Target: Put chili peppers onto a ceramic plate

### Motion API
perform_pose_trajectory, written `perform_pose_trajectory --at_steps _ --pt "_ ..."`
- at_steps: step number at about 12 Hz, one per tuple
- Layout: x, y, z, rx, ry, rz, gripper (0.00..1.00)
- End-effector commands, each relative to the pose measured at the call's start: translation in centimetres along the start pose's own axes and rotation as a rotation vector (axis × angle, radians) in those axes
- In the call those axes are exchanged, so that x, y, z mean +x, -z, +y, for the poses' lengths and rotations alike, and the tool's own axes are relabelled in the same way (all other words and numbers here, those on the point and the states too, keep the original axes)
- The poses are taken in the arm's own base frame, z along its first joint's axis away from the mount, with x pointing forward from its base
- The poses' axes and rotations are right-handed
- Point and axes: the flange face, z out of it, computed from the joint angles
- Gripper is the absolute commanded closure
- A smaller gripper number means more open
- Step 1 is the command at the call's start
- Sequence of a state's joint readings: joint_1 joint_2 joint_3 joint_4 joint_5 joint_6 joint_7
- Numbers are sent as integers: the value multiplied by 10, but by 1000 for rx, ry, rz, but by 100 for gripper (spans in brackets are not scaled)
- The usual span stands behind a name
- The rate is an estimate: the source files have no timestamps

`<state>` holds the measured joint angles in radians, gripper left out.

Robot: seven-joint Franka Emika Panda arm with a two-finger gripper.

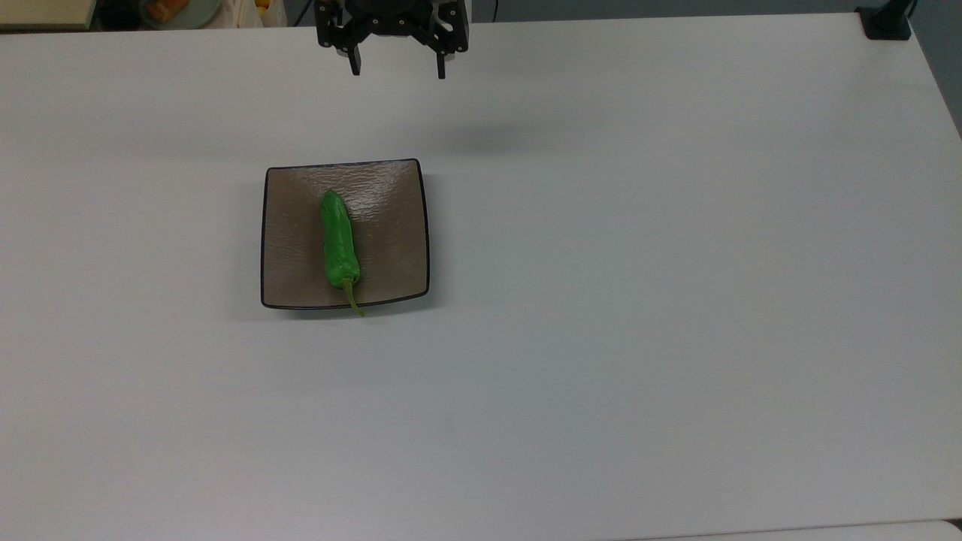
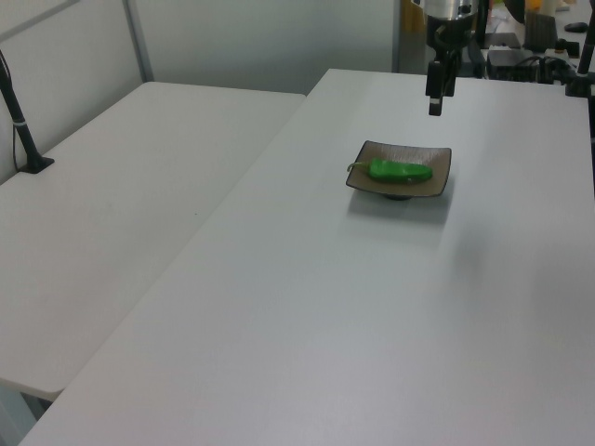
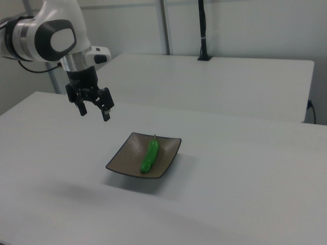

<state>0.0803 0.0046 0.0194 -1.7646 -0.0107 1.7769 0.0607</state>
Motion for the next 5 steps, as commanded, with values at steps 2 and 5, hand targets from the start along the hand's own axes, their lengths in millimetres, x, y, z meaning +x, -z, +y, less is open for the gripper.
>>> perform_pose_trajectory --at_steps 2,5 --pt "-13 6 4 -49 16 -13 0" --pt "-12 5 2 -32 -10 -9 0"
